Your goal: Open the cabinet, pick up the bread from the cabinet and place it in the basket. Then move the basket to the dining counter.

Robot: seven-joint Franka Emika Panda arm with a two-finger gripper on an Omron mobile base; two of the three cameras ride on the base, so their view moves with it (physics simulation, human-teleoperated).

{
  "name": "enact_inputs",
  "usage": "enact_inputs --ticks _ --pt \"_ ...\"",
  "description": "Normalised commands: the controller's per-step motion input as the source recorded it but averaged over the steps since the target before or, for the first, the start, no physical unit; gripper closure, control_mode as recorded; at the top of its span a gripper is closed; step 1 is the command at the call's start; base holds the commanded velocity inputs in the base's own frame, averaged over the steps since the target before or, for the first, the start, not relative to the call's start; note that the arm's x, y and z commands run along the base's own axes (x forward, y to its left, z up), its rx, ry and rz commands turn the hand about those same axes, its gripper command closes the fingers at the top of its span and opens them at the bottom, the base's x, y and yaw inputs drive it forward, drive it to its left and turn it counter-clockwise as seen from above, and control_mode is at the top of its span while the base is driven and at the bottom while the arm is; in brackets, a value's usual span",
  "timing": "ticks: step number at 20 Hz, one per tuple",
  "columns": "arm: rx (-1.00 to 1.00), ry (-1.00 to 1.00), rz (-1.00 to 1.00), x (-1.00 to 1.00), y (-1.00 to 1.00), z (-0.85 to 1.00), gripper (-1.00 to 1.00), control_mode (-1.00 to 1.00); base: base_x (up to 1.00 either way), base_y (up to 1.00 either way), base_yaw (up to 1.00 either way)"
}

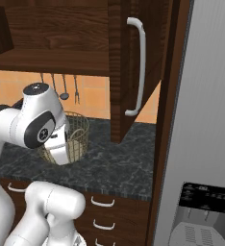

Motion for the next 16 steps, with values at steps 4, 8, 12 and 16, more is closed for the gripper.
enact_inputs --ticks 4,8,12,16 --pt "0.0 0.0 0.0 0.0 0.0 0.0 1.0 1.0 -0.81 0.04 0.13" --pt "0.0 0.0 0.0 0.0 0.0 0.0 1.0 1.0 -0.91 0.23 0.47" --pt "0.0 0.0 0.0 0.0 0.0 0.0 1.0 1.0 -0.13 0.13 0.94" --pt "0.0 0.0 0.0 0.0 0.0 0.0 1.0 1.0 -0.1 0.0 1.0"
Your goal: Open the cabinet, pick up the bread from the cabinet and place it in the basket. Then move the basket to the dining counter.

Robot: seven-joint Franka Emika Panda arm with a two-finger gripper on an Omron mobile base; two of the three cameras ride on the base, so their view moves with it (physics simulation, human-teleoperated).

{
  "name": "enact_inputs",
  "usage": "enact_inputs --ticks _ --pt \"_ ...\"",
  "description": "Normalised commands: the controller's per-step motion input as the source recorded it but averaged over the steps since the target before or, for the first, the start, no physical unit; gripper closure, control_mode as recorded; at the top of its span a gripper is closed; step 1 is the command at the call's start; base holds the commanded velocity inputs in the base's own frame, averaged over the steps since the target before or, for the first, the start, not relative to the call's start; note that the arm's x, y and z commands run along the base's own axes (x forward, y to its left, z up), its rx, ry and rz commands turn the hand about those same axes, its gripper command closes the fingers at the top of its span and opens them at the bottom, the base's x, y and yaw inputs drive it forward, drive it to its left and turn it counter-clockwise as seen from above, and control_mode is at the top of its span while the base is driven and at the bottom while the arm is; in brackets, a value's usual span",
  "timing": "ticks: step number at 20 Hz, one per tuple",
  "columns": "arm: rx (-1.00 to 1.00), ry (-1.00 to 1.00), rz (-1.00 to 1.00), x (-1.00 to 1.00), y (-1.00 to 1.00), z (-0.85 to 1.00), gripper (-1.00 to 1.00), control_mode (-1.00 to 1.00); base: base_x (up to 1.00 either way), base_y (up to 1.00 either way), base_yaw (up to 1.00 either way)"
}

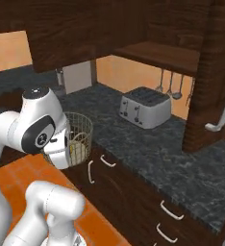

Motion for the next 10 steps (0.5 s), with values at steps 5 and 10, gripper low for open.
enact_inputs --ticks 5,10 --pt "0.0 0.0 0.0 0.0 0.0 0.0 1.0 1.0 -0.09 0.0 1.0" --pt "0.0 0.0 0.0 0.0 0.0 0.0 1.0 1.0 -0.07 0.0 1.0"
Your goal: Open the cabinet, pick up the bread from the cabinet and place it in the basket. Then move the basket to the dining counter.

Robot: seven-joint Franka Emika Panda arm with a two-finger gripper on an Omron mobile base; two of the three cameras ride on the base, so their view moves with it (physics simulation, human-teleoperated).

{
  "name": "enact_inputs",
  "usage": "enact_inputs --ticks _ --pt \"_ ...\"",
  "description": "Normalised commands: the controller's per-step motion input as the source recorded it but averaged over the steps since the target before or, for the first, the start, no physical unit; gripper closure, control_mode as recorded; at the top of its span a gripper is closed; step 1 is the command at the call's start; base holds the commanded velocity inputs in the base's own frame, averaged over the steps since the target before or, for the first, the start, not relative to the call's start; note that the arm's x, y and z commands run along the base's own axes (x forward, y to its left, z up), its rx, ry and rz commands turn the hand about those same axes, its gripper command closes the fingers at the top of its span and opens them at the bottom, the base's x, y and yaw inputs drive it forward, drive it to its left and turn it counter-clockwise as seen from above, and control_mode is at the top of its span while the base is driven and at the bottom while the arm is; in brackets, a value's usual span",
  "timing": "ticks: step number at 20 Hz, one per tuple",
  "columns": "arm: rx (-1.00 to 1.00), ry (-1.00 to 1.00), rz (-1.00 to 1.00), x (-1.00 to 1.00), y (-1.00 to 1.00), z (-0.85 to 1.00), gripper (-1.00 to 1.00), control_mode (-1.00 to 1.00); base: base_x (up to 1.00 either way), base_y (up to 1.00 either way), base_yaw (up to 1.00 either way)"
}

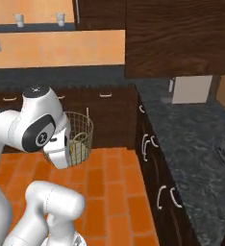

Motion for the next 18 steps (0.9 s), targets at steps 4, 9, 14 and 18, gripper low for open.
enact_inputs --ticks 4,9,14,18 --pt "0.0 0.0 0.0 0.0 0.0 0.0 1.0 1.0 -0.04 0.0 1.0" --pt "0.0 0.0 0.0 0.0 0.0 0.0 1.0 1.0 0.0 0.0 1.0" --pt "0.0 0.0 0.0 0.0 0.0 0.0 1.0 1.0 0.0 0.0 1.0" --pt "0.0 0.0 0.0 0.0 0.0 0.0 1.0 1.0 0.0 0.0 1.0"
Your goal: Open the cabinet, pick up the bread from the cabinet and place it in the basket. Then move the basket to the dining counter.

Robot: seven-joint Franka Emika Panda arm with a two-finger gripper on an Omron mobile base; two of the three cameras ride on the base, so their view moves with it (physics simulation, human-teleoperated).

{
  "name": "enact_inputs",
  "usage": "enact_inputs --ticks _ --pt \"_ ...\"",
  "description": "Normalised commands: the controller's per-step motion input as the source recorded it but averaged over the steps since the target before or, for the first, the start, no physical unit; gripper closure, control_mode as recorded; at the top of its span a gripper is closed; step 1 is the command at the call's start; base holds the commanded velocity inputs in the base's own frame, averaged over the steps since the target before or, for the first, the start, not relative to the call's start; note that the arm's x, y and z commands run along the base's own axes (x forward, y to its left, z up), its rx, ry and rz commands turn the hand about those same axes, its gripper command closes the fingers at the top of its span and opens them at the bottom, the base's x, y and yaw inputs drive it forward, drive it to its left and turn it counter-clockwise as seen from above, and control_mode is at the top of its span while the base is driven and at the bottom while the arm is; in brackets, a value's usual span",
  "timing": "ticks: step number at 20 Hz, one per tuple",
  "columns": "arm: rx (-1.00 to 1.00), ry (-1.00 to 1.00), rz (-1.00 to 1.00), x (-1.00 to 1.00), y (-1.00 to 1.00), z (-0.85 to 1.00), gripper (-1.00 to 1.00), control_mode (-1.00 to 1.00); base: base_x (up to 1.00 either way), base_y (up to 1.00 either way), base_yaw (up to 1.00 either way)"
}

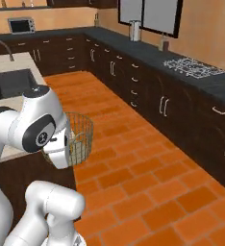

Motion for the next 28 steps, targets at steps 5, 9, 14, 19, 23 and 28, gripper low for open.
enact_inputs --ticks 5,9,14,19,23,28 --pt "0.0 0.0 0.0 0.0 0.0 0.0 1.0 1.0 0.0 0.0 1.0" --pt "0.0 0.0 0.0 0.0 0.0 0.0 1.0 1.0 0.03 0.0 0.97" --pt "0.0 0.0 0.0 0.0 0.0 0.0 1.0 1.0 0.27 0.44 0.47" --pt "0.0 0.0 0.0 0.0 0.0 0.0 1.0 1.0 0.28 1.0 0.05" --pt "0.0 0.0 0.0 0.0 0.0 0.0 1.0 1.0 0.38 1.0 0.02" --pt "0.0 0.0 0.0 0.0 0.0 0.0 1.0 1.0 0.51 1.0 0.0"
